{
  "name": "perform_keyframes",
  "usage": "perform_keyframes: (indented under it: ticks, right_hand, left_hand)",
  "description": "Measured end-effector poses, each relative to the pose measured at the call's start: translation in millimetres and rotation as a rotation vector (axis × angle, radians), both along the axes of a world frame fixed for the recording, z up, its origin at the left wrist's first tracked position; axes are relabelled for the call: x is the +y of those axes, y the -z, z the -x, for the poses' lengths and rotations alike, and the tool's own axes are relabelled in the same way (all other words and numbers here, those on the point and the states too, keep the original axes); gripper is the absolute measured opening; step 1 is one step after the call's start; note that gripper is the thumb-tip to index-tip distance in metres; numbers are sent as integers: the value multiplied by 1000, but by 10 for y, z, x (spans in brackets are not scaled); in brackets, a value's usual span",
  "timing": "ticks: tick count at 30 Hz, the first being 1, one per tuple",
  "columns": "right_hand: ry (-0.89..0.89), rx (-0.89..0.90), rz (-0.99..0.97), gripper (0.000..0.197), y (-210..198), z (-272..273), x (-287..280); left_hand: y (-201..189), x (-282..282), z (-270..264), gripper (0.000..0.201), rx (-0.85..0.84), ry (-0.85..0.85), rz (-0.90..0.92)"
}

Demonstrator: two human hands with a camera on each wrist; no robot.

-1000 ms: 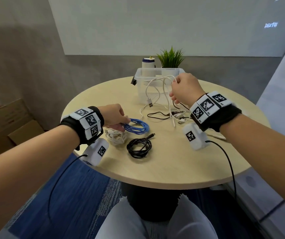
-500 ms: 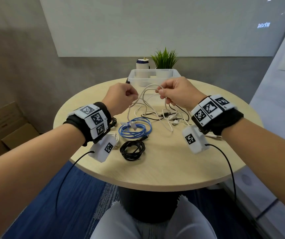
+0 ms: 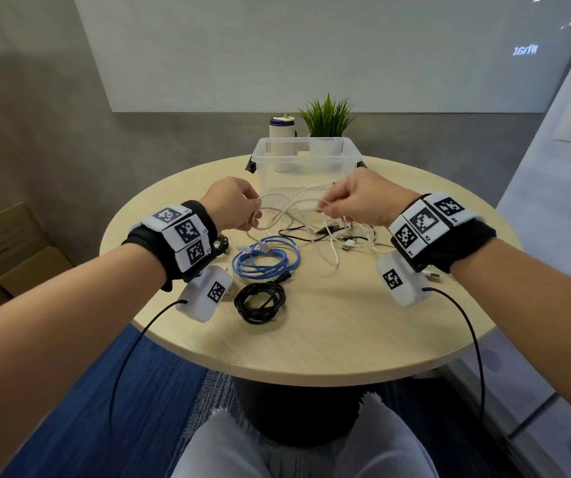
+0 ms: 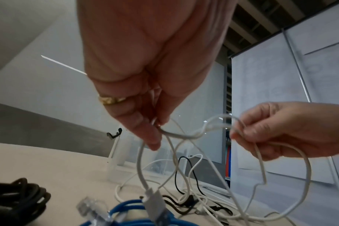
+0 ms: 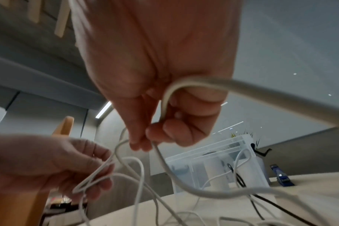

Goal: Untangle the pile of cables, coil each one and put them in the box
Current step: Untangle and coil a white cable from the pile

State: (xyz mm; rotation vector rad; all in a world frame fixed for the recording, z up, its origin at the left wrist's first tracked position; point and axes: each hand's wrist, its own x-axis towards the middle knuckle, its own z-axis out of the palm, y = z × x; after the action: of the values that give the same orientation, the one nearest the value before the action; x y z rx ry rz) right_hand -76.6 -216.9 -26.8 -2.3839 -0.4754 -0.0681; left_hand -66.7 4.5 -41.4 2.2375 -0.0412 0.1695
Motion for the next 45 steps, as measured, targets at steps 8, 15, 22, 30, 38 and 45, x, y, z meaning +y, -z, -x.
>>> perform_keyframes:
  ticks: [8,15,22,30,38,45]
  right_hand:
    - [41,97,424,21,80,-14,-55]
    - [134,-15,-39,22,31,-58,112]
    - [29,74,89,26,151,-33,134]
    - [99,71,249,16,149,-54,175]
    - [261,-172,-449,14,-16,-234,5]
    - [10,-254,-673,7,-174,-80,159]
  left_hand:
    - [-213,-88,69,15,-248,119,432]
    - [-318,-230,230,16,-389,299,634]
    - [-444,-182,286,17,-439,313,852]
    - [-386,-186,238,16,-478,230,911]
    - [-202,-151,189,13,-223,190,509]
    - [-96,-291,124,8,-176,202,252]
